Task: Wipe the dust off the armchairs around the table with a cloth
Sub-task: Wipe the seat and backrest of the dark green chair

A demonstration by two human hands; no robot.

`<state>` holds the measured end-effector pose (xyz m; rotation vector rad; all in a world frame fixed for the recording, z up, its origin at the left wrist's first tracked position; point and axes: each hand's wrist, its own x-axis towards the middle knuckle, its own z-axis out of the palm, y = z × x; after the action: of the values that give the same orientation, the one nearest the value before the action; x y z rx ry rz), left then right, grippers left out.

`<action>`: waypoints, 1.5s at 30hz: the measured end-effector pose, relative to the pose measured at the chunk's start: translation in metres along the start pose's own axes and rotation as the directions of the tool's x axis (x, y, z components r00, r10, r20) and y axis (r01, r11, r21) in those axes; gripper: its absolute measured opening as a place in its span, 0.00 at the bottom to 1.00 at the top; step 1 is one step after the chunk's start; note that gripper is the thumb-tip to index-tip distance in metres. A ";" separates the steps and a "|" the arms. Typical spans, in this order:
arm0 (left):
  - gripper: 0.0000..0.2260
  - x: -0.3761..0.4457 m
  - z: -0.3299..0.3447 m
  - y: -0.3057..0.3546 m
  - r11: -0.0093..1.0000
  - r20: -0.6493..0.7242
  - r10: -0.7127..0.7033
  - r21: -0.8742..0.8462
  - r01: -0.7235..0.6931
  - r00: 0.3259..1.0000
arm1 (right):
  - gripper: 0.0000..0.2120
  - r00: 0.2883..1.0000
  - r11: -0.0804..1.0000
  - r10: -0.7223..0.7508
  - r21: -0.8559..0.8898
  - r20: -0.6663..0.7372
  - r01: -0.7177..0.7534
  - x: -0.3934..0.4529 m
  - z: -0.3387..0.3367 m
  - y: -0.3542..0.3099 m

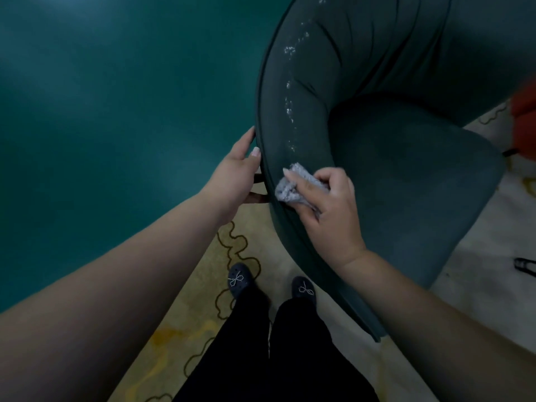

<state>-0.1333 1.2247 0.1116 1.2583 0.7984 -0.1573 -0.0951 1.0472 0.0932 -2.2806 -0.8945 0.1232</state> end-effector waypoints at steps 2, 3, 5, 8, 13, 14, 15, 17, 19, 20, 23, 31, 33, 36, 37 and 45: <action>0.19 0.002 -0.001 0.002 1.000 0.019 0.010 0.012 -0.010 1.000 | 0.24 1.000 1.000 0.009 -0.002 -0.011 -0.009 0.010 0.002 0.000; 0.19 0.004 -0.001 0.003 1.000 0.028 0.017 0.015 -0.017 0.999 | 0.24 1.000 1.000 0.004 -0.009 -0.020 -0.004 0.023 0.004 -0.001; 0.19 0.008 -0.002 0.006 1.000 0.037 0.027 0.014 -0.027 0.999 | 0.22 0.999 1.000 -0.001 -0.017 -0.052 0.001 0.055 0.009 -0.003; 0.19 0.013 -0.004 0.009 1.000 0.025 0.017 0.012 -0.017 1.000 | 0.20 0.997 1.000 0.015 -0.006 -0.070 -0.016 0.085 0.011 -0.003; 0.19 0.026 -0.009 0.020 0.997 0.019 0.026 0.070 -0.028 0.999 | 0.24 0.999 1.000 0.002 -0.005 -0.036 -0.003 0.050 0.008 -0.003; 0.19 0.029 -0.010 0.023 0.997 0.022 0.034 0.072 -0.036 0.999 | 0.24 1.000 1.000 0.006 0.002 -0.027 -0.006 0.051 0.007 -0.003; 0.19 0.033 -0.010 0.025 0.996 0.029 0.040 0.079 -0.042 0.999 | 0.23 1.000 1.000 0.002 0.004 -0.021 -0.002 0.059 0.007 -0.002; 0.19 0.039 -0.010 0.030 0.994 0.034 0.046 0.100 -0.049 0.998 | 0.21 0.999 1.000 -0.015 -0.016 -0.032 0.014 0.088 0.010 -0.002; 0.19 0.045 -0.011 0.034 0.994 0.018 0.043 0.097 -0.044 0.999 | 0.20 0.998 1.000 -0.010 -0.024 -0.061 0.009 0.120 0.013 -0.001; 0.19 0.048 -0.011 0.036 0.995 0.008 0.035 0.090 -0.035 0.999 | 0.20 0.997 1.000 0.001 -0.017 -0.074 -0.002 0.131 0.014 -0.001; 0.18 0.054 -0.011 0.044 0.995 0.002 0.021 0.094 -0.021 1.000 | 0.22 0.997 1.000 0.002 -0.020 -0.075 -0.004 0.124 0.013 0.001; 0.20 0.064 -0.009 0.061 0.993 -0.012 0.025 0.112 -0.024 1.000 | 0.21 0.999 0.999 -0.019 -0.031 -0.048 0.017 0.154 0.011 0.005; 0.20 0.063 -0.009 0.061 0.993 -0.020 0.028 0.118 -0.025 0.999 | 0.20 0.998 1.000 0.010 -0.007 -0.066 -0.011 0.173 0.012 0.006; 0.20 0.062 -0.010 0.062 0.991 -0.015 0.034 0.131 -0.032 0.999 | 0.23 0.996 1.000 0.023 -0.009 -0.083 -0.024 0.152 0.013 0.008; 0.20 0.062 -0.010 0.063 0.991 -0.012 0.034 0.129 -0.032 0.999 | 0.24 0.996 1.000 0.025 -0.008 -0.083 -0.026 0.139 0.012 0.007; 0.19 0.070 -0.012 0.064 0.990 -0.004 0.061 0.126 -0.060 0.998 | 0.19 0.991 0.996 0.032 -0.082 -0.132 -0.043 0.197 0.015 0.004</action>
<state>-0.0543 1.2786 0.1176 1.4019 0.7661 -0.1557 0.0523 1.1783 0.1087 -2.3544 -0.8027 -0.0483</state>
